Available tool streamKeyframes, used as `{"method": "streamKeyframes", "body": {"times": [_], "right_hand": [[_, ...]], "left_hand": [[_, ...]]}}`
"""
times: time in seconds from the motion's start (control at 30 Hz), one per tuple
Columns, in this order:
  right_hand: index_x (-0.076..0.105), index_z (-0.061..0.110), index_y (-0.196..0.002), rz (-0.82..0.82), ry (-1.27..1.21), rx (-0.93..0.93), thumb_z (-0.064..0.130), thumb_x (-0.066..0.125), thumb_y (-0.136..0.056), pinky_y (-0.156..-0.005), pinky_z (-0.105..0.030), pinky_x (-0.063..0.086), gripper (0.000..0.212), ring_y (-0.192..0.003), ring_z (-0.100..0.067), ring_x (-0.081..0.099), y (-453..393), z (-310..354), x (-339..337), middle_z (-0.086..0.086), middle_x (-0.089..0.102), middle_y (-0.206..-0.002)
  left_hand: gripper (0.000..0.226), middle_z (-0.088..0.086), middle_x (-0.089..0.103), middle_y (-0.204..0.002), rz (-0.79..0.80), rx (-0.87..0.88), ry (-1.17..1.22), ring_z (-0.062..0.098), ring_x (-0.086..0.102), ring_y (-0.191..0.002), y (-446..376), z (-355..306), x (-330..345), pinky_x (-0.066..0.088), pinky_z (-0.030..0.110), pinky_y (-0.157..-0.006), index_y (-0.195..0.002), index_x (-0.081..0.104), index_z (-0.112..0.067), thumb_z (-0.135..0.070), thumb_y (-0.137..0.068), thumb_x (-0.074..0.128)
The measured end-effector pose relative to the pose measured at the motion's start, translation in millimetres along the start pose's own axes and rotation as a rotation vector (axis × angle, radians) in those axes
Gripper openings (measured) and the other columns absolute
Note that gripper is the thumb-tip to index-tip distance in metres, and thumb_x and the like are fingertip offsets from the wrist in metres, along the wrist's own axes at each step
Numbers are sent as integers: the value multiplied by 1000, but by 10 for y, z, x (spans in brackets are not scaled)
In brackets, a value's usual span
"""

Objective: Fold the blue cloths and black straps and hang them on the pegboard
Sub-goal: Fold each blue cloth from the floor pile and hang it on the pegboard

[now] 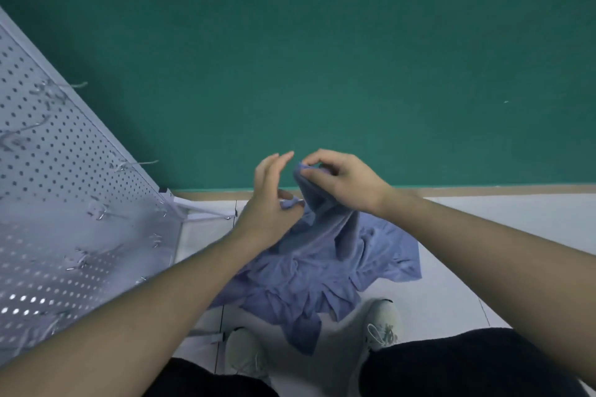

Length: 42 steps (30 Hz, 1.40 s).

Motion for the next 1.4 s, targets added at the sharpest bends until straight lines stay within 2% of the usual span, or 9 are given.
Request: {"method": "streamKeyframes", "body": {"times": [0.07, 0.2, 0.3, 0.43, 0.53, 0.77, 0.87, 1.03, 1.4], "right_hand": [[70, 17, -97, 32, 22, -80, 12, 65, -96, -80, -10, 42, 7, -75, 9, 55, 137, 276, -122, 16, 66, -85], [71, 18, -97, 53, 58, -159, 12, 66, -96, -82, -11, 44, 8, -80, 8, 59, 428, 780, -377, 15, 69, -89], [71, 24, -97, 3, 120, -176, 19, 67, -96, -85, -27, 51, 6, -86, -14, 67, 634, 1063, -605, 3, 74, -94], [64, 31, -91, -56, 239, -169, 37, 74, -88, -67, -23, 45, 12, -65, -10, 52, 939, 1456, -887, 3, 68, -76], [60, 29, -82, -41, 293, -157, 46, 78, -83, -60, -23, 40, 24, -61, -8, 44, 1163, 1712, -1048, -4, 63, -69], [64, 33, -79, 36, 353, -224, 33, 67, -95, -67, -10, 40, 16, -69, 4, 53, 1630, 2157, -1248, 21, 63, -72], [69, 39, -103, 58, 343, -248, 28, 65, -97, -84, -7, 43, 14, -95, 11, 61, 1742, 2357, -1290, 28, 70, -100], [72, 32, -108, -4, 258, -316, 15, 64, -97, -89, -7, 42, 23, -97, 11, 62, 1925, 2624, -1489, 22, 72, -106], [72, 34, -95, -22, 411, -145, 31, 65, -96, -84, -13, 44, 8, -89, 6, 63, 2242, 2329, -1762, 25, 71, -93]], "left_hand": [[73, -12, 21, -146, 28, 47, 25, 6, 65, -97, 11, -357, -60, 51, 17, -81, -127, 39, -53, 0, -87, 68], [29, 0, 41, -138, 81, 144, -104, 6, 52, -119, 71, -911, -163, 43, 25, -103, -121, 62, -14, -5, -93, 65], [27, 0, 52, -131, 112, 149, -175, 4, 51, -114, 219, -1225, -268, 42, 21, -101, -121, 64, -7, -15, -95, 66], [21, -4, 54, -76, 52, 166, -222, 9, 43, -66, 486, -1743, -414, 38, 30, -65, -84, 53, -11, -25, -98, 60], [33, -12, 41, -59, -6, 197, -205, 7, 32, -56, 639, -2112, -526, 27, 27, -54, -73, 40, -18, -26, -93, 64], [8, -20, 63, -63, 164, 160, -200, 0, 52, -56, 1014, -2682, -706, 38, 15, -56, -92, 67, -29, -31, -89, 75], [26, -17, 57, -61, 187, 89, -223, 3, 48, -57, 1122, -2827, -804, 37, 16, -55, -70, 67, -21, -41, -85, 77], [35, -4, 70, -84, 216, 89, 2, 10, 58, -77, 1305, -2996, -1108, 45, 30, -72, -88, 67, -14, -40, -69, 79], [26, -16, 45, -63, 391, 117, -586, 5, 40, -58, 1677, -3072, -1308, 31, 21, -56, -75, 51, -18, -24, -94, 69]]}}
Point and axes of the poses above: each hand's wrist, its own y-axis away from the middle knuckle, its own x-axis out of the palm, z = x × y, the point moved 6 cm from there along -y, towards the middle knuckle
